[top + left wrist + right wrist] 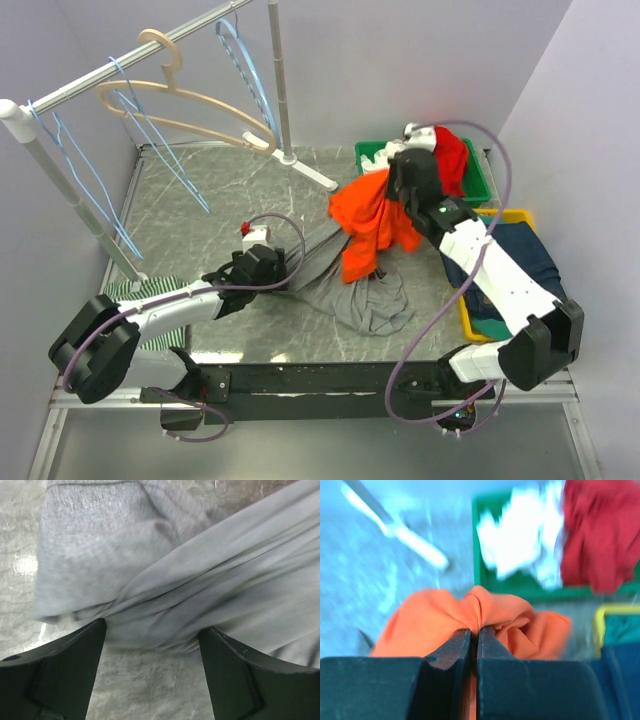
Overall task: Remove the t-shirt from the hanger
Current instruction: Place the T-shirt in the bin.
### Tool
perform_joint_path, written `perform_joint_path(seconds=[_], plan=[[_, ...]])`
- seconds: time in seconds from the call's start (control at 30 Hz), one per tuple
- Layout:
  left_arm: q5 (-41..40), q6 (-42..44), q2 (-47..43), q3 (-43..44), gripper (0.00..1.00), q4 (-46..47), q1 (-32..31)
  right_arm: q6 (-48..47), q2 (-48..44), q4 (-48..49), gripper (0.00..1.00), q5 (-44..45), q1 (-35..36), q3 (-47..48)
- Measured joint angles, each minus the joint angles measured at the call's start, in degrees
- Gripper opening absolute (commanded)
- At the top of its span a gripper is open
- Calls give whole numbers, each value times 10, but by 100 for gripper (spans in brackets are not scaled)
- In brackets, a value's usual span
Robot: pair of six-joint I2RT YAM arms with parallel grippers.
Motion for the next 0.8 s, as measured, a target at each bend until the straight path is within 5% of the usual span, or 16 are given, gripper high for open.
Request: perform_joint_path(seconds=[0.37, 0.47, 0.5, 0.57, 0.8], plan=[[7, 0, 22, 0, 69, 25, 0, -43, 23, 41, 0, -4, -59, 109], [12, 1, 47, 6, 45, 41, 0, -50, 54, 44, 1, -22, -71, 145], [16, 1, 60, 11, 24, 44, 0, -52, 67, 45, 1, -30, -73, 160], [26, -2, 80, 22, 1, 50, 0, -55, 87, 45, 2, -42, -76, 180], [50, 8, 119, 64, 1, 25, 2, -47, 142, 73, 0, -62, -112, 197]])
